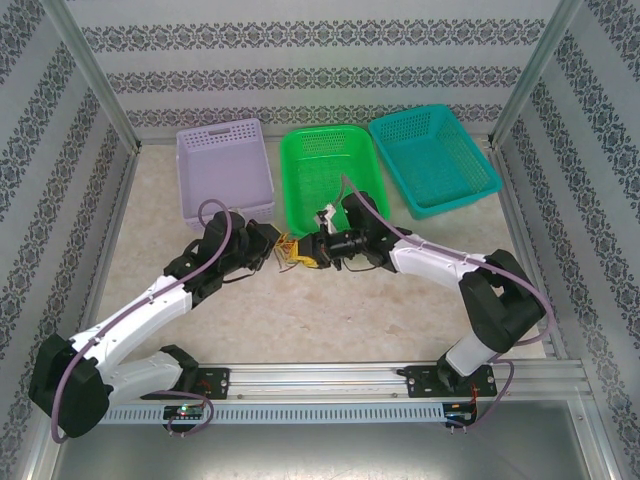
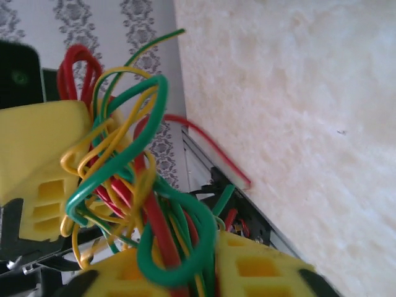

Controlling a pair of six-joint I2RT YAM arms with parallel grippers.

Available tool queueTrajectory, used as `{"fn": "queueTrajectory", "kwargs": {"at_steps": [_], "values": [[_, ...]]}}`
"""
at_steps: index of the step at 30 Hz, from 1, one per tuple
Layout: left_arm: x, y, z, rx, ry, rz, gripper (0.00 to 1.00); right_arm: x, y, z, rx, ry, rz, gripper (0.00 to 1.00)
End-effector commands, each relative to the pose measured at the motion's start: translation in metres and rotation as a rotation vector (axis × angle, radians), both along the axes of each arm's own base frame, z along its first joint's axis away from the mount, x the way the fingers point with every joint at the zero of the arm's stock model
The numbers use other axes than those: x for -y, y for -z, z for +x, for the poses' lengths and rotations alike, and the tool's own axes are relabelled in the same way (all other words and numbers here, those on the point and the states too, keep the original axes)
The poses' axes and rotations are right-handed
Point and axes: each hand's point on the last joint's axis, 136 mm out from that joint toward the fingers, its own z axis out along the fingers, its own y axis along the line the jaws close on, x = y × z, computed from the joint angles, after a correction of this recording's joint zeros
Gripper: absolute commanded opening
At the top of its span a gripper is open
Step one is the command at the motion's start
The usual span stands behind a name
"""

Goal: Untangle the cables

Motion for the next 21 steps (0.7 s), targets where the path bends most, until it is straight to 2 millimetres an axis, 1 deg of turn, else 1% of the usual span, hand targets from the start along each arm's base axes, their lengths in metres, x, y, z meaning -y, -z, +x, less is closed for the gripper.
{"fn": "queueTrajectory", "kwargs": {"at_steps": [1, 3, 5, 7, 9, 11, 12, 15, 17, 21], "values": [[-0.026, -0.025, 0.013, 0.062, -0.148, -0.020, 0.00, 0.020, -0.034, 0.034, 0.061, 0.121, -0.056, 0.39], [-0.022, -0.021, 0.009, 0.021, -0.136, -0.042, 0.00, 0.038, -0.036, 0.030, 0.198, 0.106, -0.157, 0.49], [-0.019, -0.019, 0.005, -0.009, -0.123, -0.055, 0.00, 0.056, -0.035, 0.025, 0.305, 0.108, -0.234, 0.54], [-0.019, -0.016, 0.000, -0.055, -0.118, -0.056, 0.00, 0.072, -0.033, 0.021, 0.343, 0.153, -0.237, 0.55], [-0.019, -0.013, -0.004, -0.085, -0.121, -0.062, 0.00, 0.076, -0.034, 0.013, 0.373, 0.171, -0.224, 0.53], [-0.019, -0.011, -0.006, -0.111, -0.136, -0.087, 0.00, 0.071, -0.029, 0.001, 0.406, 0.136, -0.248, 0.53], [-0.019, -0.010, -0.006, -0.116, -0.144, -0.101, 0.00, 0.066, -0.024, -0.004, 0.409, 0.115, -0.260, 0.53], [-0.017, -0.013, -0.004, -0.126, -0.148, -0.119, 0.00, 0.050, -0.009, -0.011, 0.413, 0.076, -0.278, 0.53], [-0.013, -0.012, -0.005, -0.149, -0.129, -0.112, 0.00, 0.044, -0.006, -0.005, 0.434, 0.085, -0.279, 0.53], [-0.005, -0.007, -0.007, -0.182, -0.091, -0.117, 0.00, 0.036, -0.008, 0.018, 0.448, 0.110, -0.274, 0.52]]}}
